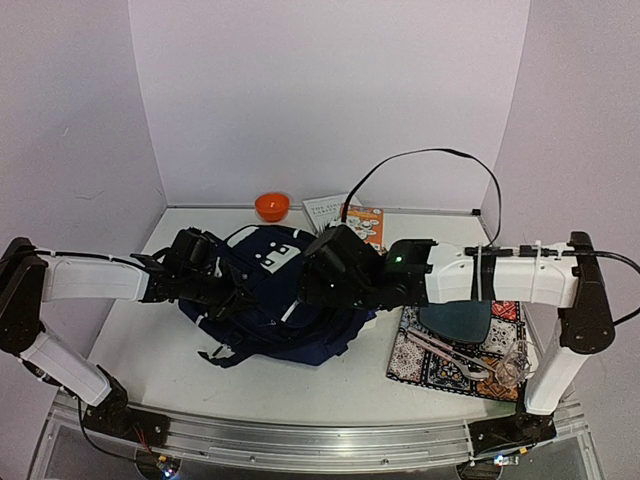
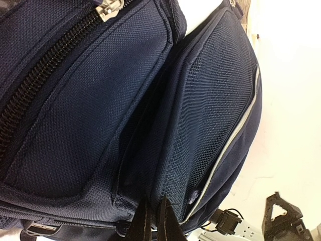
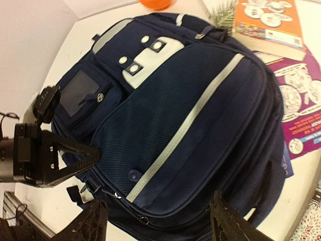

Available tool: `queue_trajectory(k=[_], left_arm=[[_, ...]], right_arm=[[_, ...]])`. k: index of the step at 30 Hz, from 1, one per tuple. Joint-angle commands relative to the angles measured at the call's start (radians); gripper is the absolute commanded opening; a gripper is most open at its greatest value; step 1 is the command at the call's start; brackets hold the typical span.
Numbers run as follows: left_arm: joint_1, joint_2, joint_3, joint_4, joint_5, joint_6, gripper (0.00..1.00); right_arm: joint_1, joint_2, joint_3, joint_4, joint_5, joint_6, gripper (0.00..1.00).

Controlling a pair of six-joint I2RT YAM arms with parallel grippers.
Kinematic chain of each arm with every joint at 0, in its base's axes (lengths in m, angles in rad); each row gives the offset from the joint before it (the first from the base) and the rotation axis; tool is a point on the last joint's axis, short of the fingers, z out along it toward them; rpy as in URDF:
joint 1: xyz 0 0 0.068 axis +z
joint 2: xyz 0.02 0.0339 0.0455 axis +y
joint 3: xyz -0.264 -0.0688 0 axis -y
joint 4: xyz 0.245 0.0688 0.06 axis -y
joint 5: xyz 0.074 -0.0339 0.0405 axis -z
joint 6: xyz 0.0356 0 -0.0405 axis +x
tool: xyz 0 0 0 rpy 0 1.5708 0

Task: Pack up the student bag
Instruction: Adjust the second largest pocket of the student bag, then hold the second largest pocket of the student bag.

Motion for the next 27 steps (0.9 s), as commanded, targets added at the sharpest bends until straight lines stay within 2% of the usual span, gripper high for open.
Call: queue_trajectory(k=[1,3,7,19,27], left_arm=[[-0.022,-0.04,0.021,0.161,0.019,-0.035,0.0],[-0.022,-0.043,0.02,0.163,0.014,-0.041,0.0],[-0.022,-0.047,0.039,0.166,0.013,-0.043,0.0],[-0.022,-0.078,0.039,0.178,0.005,-0.109,0.0],[-0.022,-0.092,0.017,0.189,0.002,-0.14,0.0]], right_arm=[[-0.025,-0.052,0.024,-0.038,0.059,0.001,0.66],[-0.013,-0.015,0.062,-0.039,-0.025,-0.009,0.63],[0.051,0.061,0.097,-0.02,-0.083,0.062,0.58],[0.078,0.267,0.151,0.229,-0.263,0.224,0.48],[0.079,0.333,0.162,0.243,-0.18,0.324,0.45]])
